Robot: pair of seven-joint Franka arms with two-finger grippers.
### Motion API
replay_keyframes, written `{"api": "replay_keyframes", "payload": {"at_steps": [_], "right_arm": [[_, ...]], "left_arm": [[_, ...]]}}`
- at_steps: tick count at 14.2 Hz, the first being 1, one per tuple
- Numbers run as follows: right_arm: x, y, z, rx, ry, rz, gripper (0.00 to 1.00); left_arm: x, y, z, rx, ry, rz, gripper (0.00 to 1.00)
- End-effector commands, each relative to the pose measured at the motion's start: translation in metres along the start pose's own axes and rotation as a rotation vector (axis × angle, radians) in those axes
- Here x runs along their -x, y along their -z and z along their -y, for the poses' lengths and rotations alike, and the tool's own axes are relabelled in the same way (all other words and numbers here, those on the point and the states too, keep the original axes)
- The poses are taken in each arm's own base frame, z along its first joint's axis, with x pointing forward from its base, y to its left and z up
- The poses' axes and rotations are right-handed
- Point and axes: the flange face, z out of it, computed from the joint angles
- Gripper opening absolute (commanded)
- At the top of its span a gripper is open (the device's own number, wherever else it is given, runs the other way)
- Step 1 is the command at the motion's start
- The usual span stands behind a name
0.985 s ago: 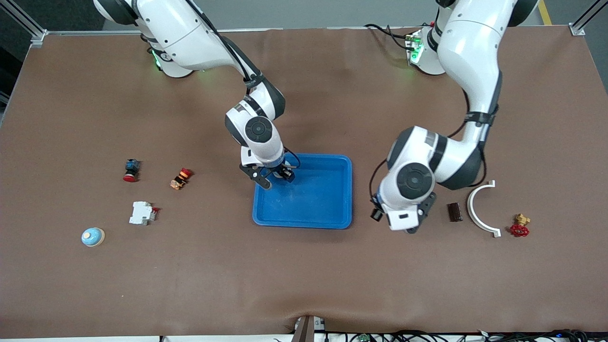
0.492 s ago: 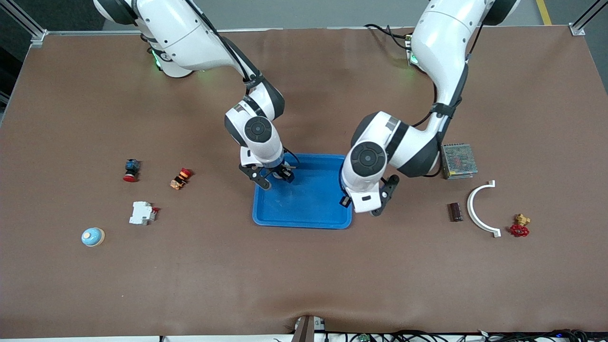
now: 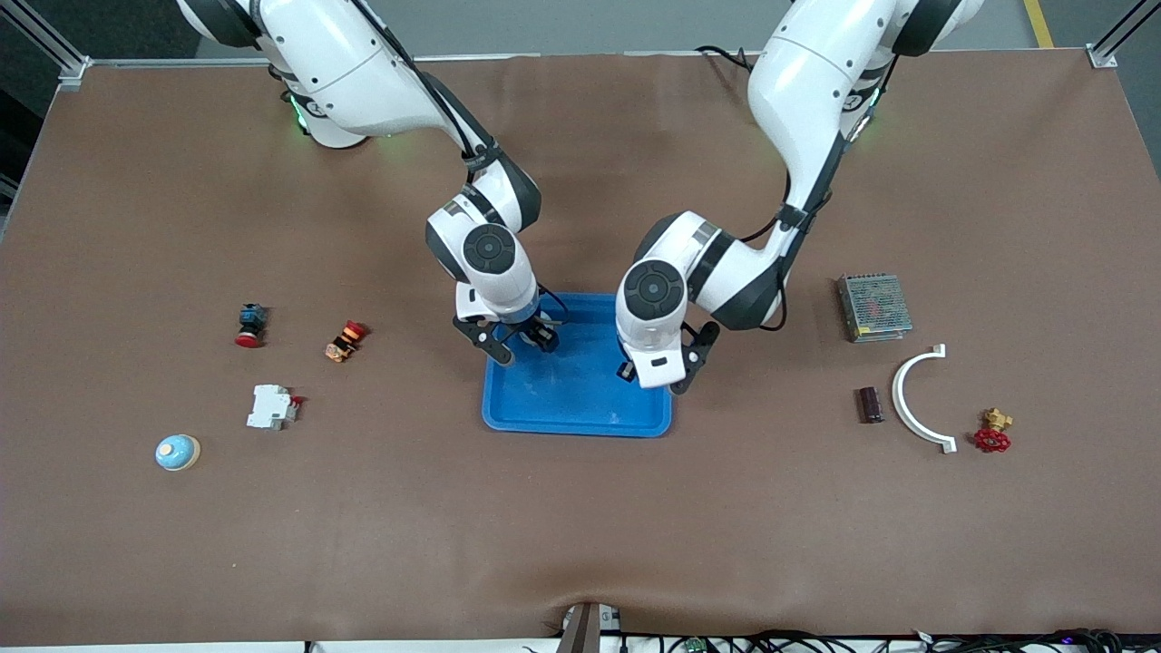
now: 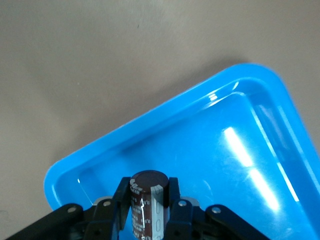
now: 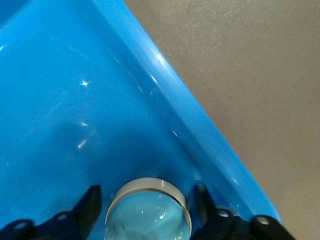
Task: Place electrolytic capacitor and blue bell in tray
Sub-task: 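Open both grippers to drop the bell and capacitor into the tray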
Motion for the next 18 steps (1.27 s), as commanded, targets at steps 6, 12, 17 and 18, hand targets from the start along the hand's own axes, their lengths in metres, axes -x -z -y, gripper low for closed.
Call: {"api": "replay_keyframes", "payload": {"at_steps": [6, 12, 17, 18], "right_arm": [[0.006, 0.016, 0.010, -0.024, 0.011, -0.016, 1.00], [-0.004, 0.072, 0.029, 0.052, 0.023, -0.012, 1.00], [-0.096, 0.133, -0.001, 0.120, 0.246, 0.020, 1.00], [-0.115, 0.146, -0.011, 0.131, 0.287, 0.028, 1.00]], "left_arm": [[0.012, -0.024, 0.019, -0.038, -0.006, -0.011, 0.00], [0.019, -0.038, 0.025, -0.057, -0.008, -0.021, 0.00], [0.021, -0.045, 0.030, -0.072, -0.013, -0.025, 0.27], [0.020, -0.045, 0.030, -0.072, -0.013, -0.025, 0.65]]}}
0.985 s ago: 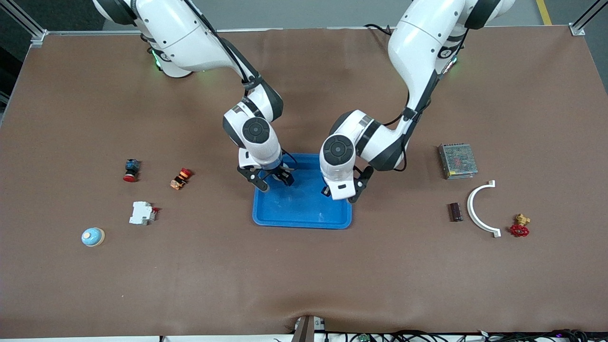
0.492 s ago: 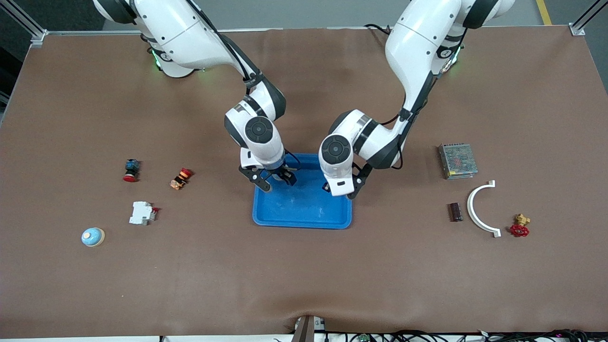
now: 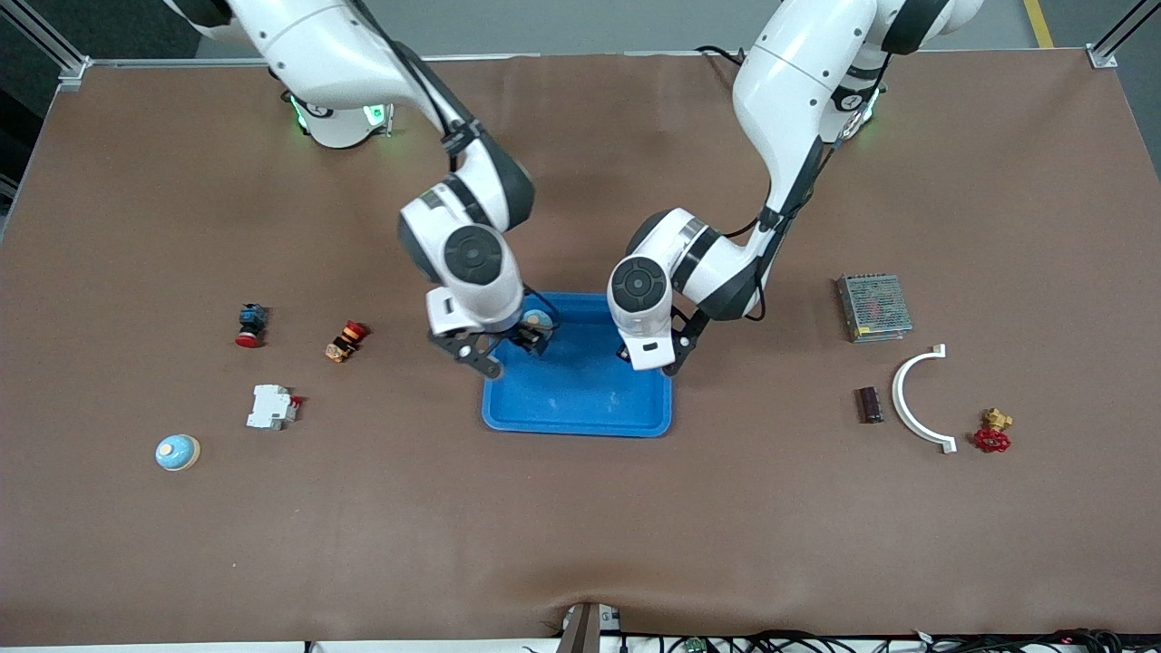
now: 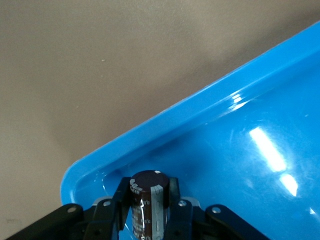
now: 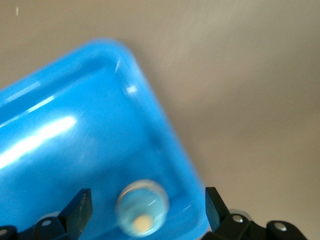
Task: Place electrolytic capacitor and blue bell in tray
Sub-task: 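Open both grippers to drop the bell and capacitor into the tray, then move the right gripper to the other bell while the left gripper reaches the capacitor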
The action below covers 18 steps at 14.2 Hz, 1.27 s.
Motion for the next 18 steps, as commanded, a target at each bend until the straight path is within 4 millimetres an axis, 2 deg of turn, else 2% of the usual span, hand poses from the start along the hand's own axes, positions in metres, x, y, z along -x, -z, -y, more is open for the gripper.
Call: {"api": "replay_keyframes", "payload": {"at_steps": [1, 2, 3, 5, 8, 10, 11, 13, 14, 16, 18], "right_arm": [[-0.050, 0.039, -0.050, 0.020, 0.108, 0.010, 1.00], [-0.066, 0.052, -0.065, 0.016, 0.118, 0.000, 1.00], [-0.082, 0.062, -0.081, 0.024, 0.152, -0.004, 1.00], [-0.128, 0.079, -0.127, 0.008, 0.209, -0.015, 1.00], [-0.187, 0.085, -0.193, -0.005, 0.338, -0.022, 1.00], [-0.223, 0.079, -0.240, -0.013, 0.375, -0.022, 1.00], [-0.234, 0.078, -0.256, -0.014, 0.387, -0.027, 1.00], [-0.260, 0.072, -0.295, -0.023, 0.405, -0.046, 1.00], [-0.269, 0.066, -0.307, -0.027, 0.413, -0.054, 1.00], [-0.290, 0.051, -0.336, -0.026, 0.415, -0.077, 1.00], [-0.308, 0.031, -0.357, -0.012, 0.403, -0.115, 1.00]], "left_arm": [[0.003, 0.004, 0.003, 0.014, 0.009, -0.011, 0.77], [0.003, 0.007, 0.003, 0.017, 0.008, -0.012, 1.00], [0.003, 0.012, 0.002, 0.019, 0.000, -0.015, 1.00], [-0.003, 0.031, 0.002, 0.034, -0.003, -0.027, 1.00], [-0.021, 0.085, 0.011, 0.045, -0.038, -0.079, 1.00], [-0.063, 0.130, 0.023, 0.037, -0.105, -0.077, 1.00], [-0.087, 0.154, 0.032, 0.032, -0.146, -0.074, 1.00], [-0.147, 0.188, 0.053, 0.016, -0.238, -0.059, 1.00], [-0.175, 0.194, 0.058, 0.019, -0.290, -0.054, 1.00], [-0.230, 0.194, 0.068, 0.023, -0.401, -0.044, 1.00], [-0.279, 0.190, 0.081, 0.027, -0.514, -0.026, 1.00]]}}
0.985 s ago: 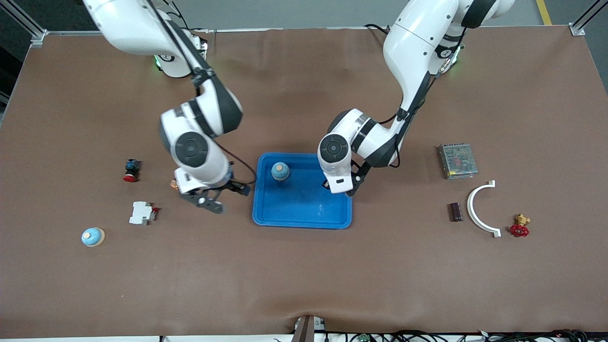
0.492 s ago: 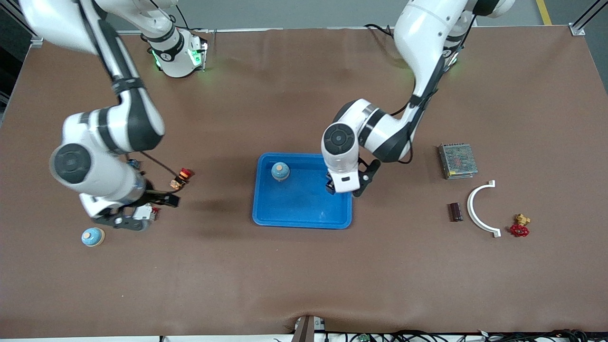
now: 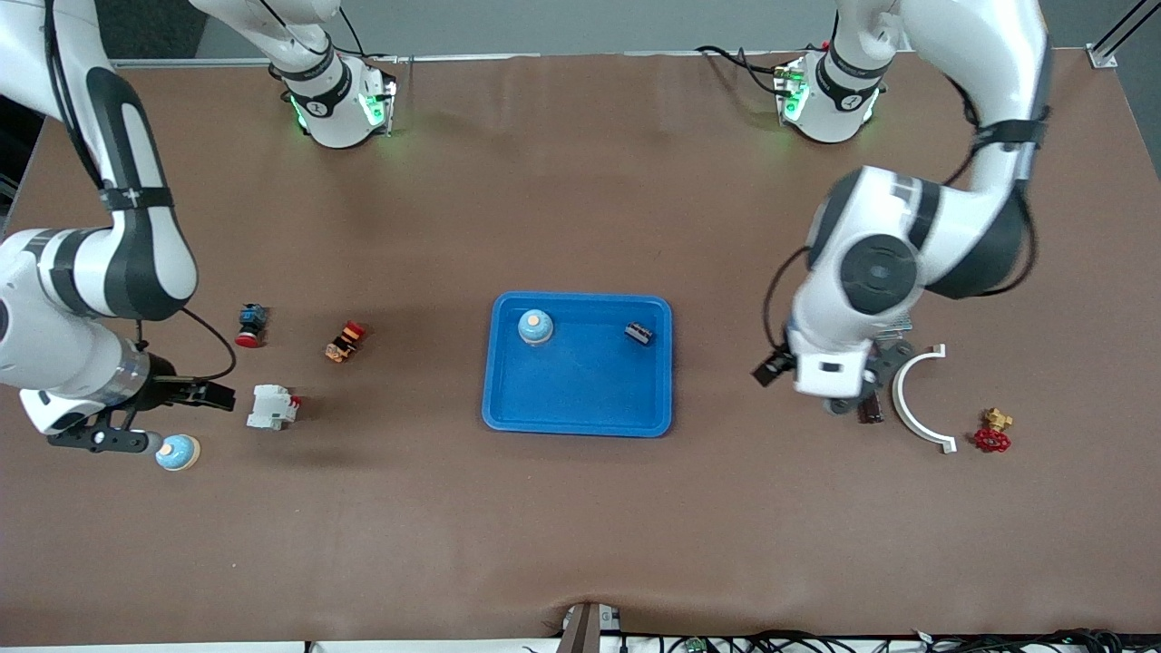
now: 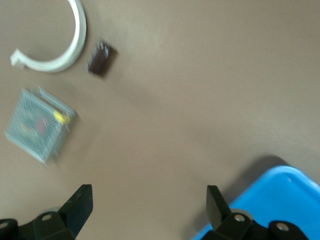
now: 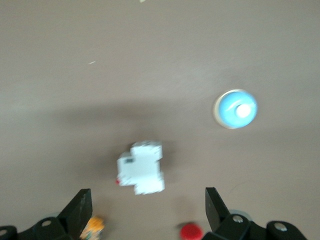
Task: Place electrolytic capacitor and blue bell in tray
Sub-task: 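Move the right gripper to the other bell while the left gripper reaches the capacitor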
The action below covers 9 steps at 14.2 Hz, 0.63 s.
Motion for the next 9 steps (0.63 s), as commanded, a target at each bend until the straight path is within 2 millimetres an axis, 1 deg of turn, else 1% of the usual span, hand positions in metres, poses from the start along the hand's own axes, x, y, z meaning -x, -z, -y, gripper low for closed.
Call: {"api": "replay_keyframes", "payload": {"at_steps": [1, 3, 4, 5, 6, 7, 8, 9], "right_arm": [[-0.008, -0.029, -0.029, 0.027, 0.002, -0.037, 1.00], [-0.013, -0.045, -0.041, 0.031, -0.003, -0.059, 1.00], [-0.014, -0.057, -0.052, 0.030, -0.003, -0.066, 1.00], [-0.015, -0.071, -0.059, 0.029, 0.007, -0.067, 1.00], [-0.019, -0.083, -0.068, 0.027, 0.015, -0.067, 1.00], [-0.026, -0.089, -0.078, 0.025, 0.016, -0.072, 1.00], [-0.031, -0.096, -0.084, 0.025, 0.014, -0.074, 1.00], [-0.032, -0.106, -0.088, 0.021, 0.023, -0.065, 1.00]], "left_arm": [[-0.032, -0.010, 0.030, 0.001, -0.128, 0.018, 1.00], [-0.062, -0.015, 0.059, -0.001, -0.199, 0.020, 1.00], [-0.076, -0.020, 0.072, 0.009, -0.255, 0.017, 1.00], [-0.090, -0.026, 0.085, 0.016, -0.297, 0.011, 1.00], [-0.100, -0.039, 0.093, 0.018, -0.341, 0.013, 1.00], [-0.103, -0.052, 0.097, 0.024, -0.378, 0.006, 1.00], [-0.105, -0.067, 0.100, 0.036, -0.393, -0.011, 1.00], [-0.104, -0.087, 0.101, 0.050, -0.395, -0.032, 1.00]]}}
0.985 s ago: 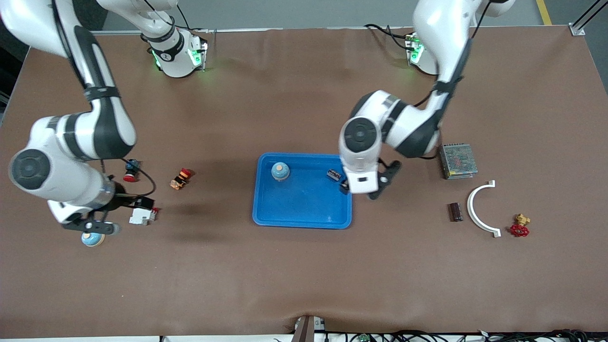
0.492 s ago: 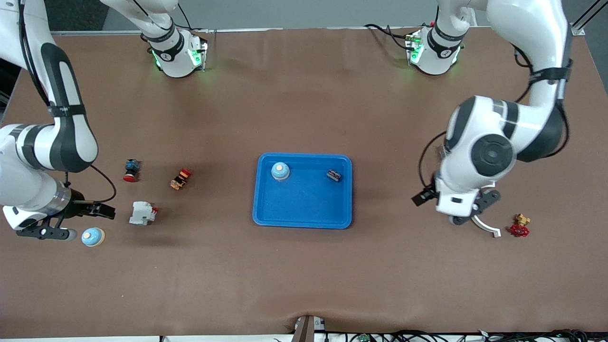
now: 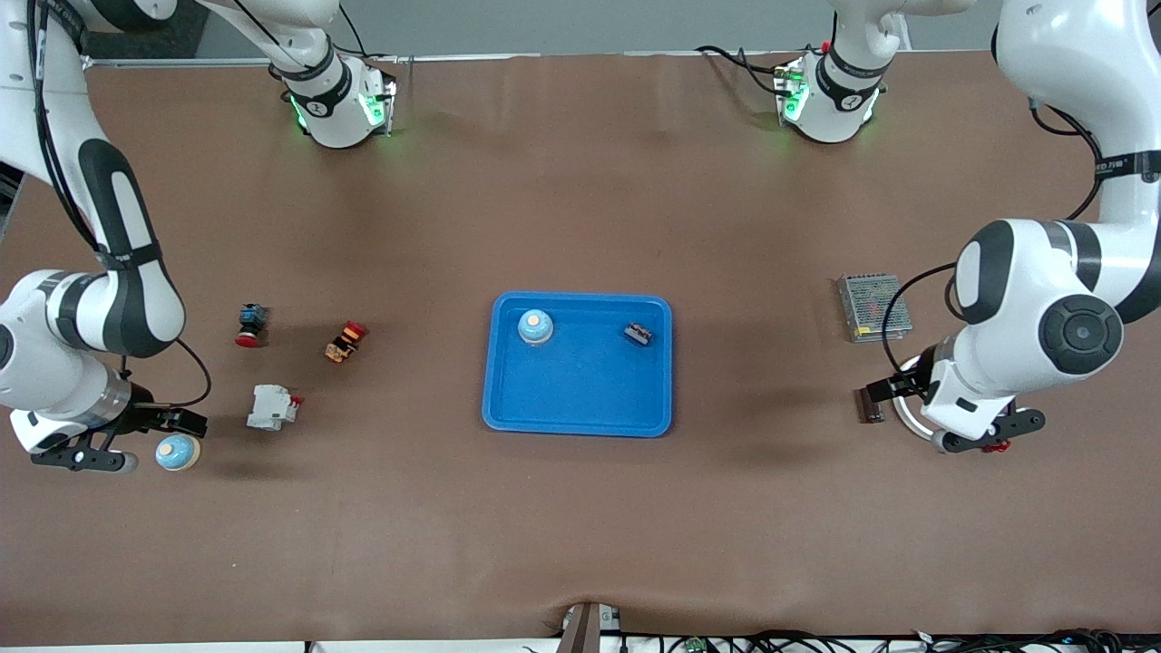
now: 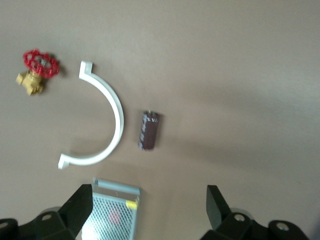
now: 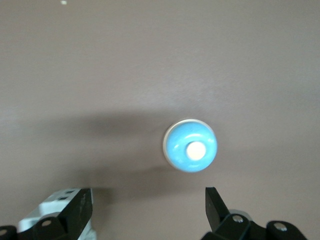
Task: Place electrolytic capacitor and blue bell in tray
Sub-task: 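Move the right gripper to the other bell while the left gripper reaches the capacitor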
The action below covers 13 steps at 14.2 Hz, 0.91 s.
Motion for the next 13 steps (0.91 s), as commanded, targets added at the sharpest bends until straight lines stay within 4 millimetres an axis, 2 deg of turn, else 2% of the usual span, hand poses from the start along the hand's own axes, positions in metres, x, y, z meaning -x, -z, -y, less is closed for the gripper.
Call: {"api": "replay_keyframes", "payload": {"at_steps": [1, 3, 4, 8, 11, 13], "right_arm": [[-0.014, -0.017, -0.012, 0.002, 0.024, -0.004, 1.00], [-0.019, -0.028, -0.013, 0.000, 0.026, -0.002, 1.00], [-0.021, -0.035, -0.014, -0.001, 0.024, 0.001, 1.00], [-0.025, -0.064, -0.016, -0.008, 0.056, 0.015, 1.00], [-0.031, -0.080, -0.034, -0.011, 0.095, 0.009, 1.00], [-0.032, -0.084, -0.042, -0.009, 0.109, 0.005, 1.00]], "left_arm": [[0.010, -0.049, -0.005, 0.021, -0.048, -0.061, 1.00], [0.017, -0.079, -0.005, 0.035, -0.051, -0.093, 1.00], [0.016, -0.086, -0.006, 0.033, -0.053, -0.089, 1.00], [0.014, -0.102, -0.005, 0.012, -0.077, -0.086, 1.00], [0.009, -0.111, 0.007, 0.011, -0.084, -0.080, 1.00], [0.008, -0.122, 0.007, 0.011, -0.087, -0.073, 1.00]]}}
